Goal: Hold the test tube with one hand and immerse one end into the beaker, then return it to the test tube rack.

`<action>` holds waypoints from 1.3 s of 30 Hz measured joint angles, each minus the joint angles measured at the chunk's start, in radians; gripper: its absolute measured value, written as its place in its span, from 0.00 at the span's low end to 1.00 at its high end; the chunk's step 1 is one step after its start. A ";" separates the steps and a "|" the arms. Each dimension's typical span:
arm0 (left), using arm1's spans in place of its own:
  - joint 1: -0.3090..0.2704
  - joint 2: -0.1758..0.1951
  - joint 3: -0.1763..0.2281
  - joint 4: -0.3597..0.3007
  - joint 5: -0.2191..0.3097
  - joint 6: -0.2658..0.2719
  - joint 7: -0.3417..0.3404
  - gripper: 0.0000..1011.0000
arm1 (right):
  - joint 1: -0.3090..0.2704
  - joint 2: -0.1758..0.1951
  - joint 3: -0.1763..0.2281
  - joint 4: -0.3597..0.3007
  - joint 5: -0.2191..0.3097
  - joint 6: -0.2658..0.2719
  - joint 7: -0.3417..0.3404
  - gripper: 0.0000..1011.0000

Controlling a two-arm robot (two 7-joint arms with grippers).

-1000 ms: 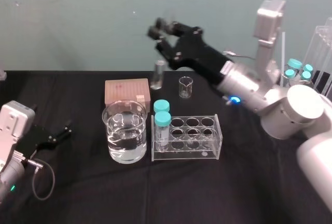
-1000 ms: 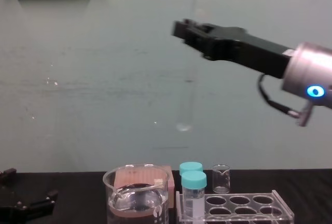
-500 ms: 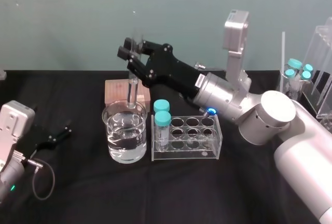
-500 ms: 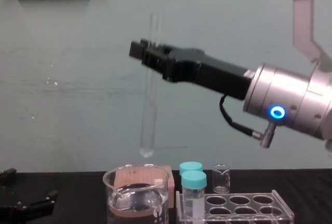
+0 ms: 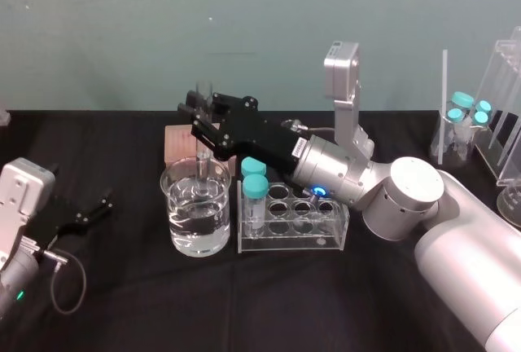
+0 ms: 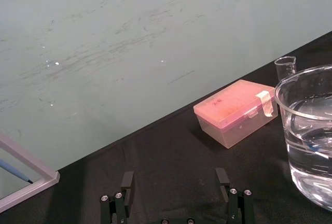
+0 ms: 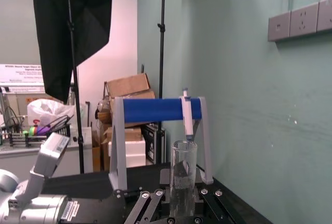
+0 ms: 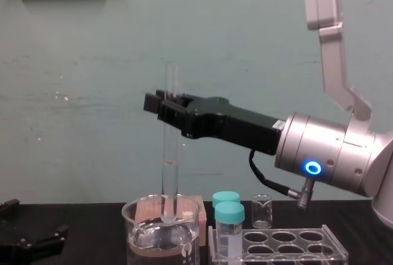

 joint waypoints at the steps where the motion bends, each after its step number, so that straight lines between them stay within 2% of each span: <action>1: 0.000 0.000 0.000 0.000 0.000 0.000 0.000 0.99 | 0.001 -0.001 -0.001 0.005 -0.002 0.000 0.000 0.23; 7: 0.000 0.000 0.000 0.000 0.000 0.000 0.000 0.99 | 0.005 -0.009 -0.006 0.039 -0.015 0.002 -0.008 0.23; 22: 0.000 0.000 0.000 0.000 0.000 0.000 0.000 0.99 | 0.003 -0.022 -0.011 0.069 -0.032 0.014 -0.014 0.23; 39: 0.000 0.000 0.000 0.000 0.000 0.000 0.000 0.99 | 0.007 -0.042 -0.017 0.106 -0.057 0.002 -0.014 0.23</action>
